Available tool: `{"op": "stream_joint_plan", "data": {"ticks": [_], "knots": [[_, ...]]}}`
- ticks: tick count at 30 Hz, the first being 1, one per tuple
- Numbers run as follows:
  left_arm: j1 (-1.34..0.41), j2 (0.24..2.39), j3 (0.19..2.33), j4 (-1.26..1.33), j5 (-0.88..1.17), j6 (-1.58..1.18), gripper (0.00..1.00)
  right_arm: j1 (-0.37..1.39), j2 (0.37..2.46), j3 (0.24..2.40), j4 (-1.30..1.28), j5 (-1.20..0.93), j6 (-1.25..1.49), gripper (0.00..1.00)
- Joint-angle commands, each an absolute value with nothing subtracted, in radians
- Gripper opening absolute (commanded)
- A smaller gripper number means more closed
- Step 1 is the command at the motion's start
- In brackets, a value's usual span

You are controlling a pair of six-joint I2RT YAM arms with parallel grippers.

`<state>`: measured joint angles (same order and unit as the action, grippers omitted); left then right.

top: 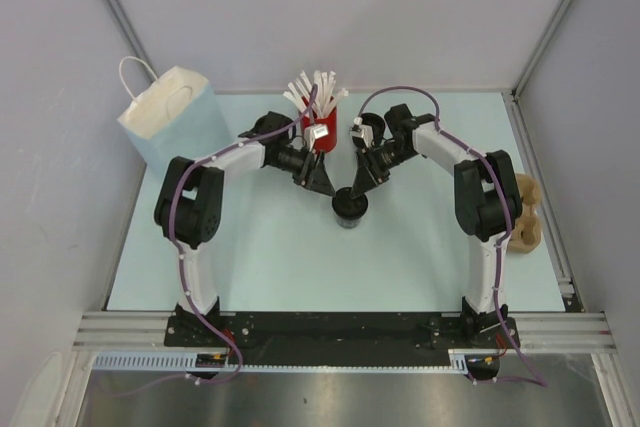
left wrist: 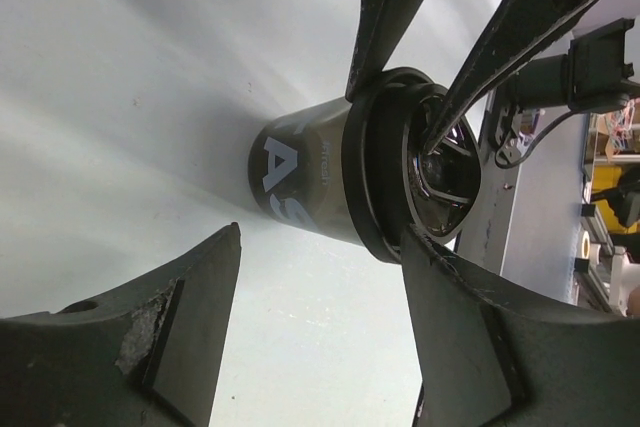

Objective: Pack the takeout coffee

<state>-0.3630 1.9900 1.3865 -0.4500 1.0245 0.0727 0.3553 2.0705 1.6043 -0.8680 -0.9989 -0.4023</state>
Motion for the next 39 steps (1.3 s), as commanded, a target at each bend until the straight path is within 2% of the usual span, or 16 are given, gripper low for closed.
{"op": "stream_joint_plan", "data": {"ticks": [1, 14, 25, 39], "knots": [[-0.376, 2.002, 1.391, -0.497, 1.035, 0.138, 0.69, 0.368, 2.082, 1.601, -0.862, -0.927, -0.42, 0.37], [-0.394, 2.049, 1.399, -0.486, 0.968, 0.126, 0.65, 0.388, 2.077, 1.592, -0.851, -0.905, -0.423, 0.37], [-0.417, 2.098, 1.407, -0.552, 0.858, 0.163, 0.47, 0.39, 2.077, 1.582, -0.851, -0.882, -0.443, 0.36], [-0.451, 2.167, 1.443, -0.635, 0.718, 0.192, 0.45, 0.402, 2.077, 1.566, -0.848, -0.847, -0.46, 0.36]]}}
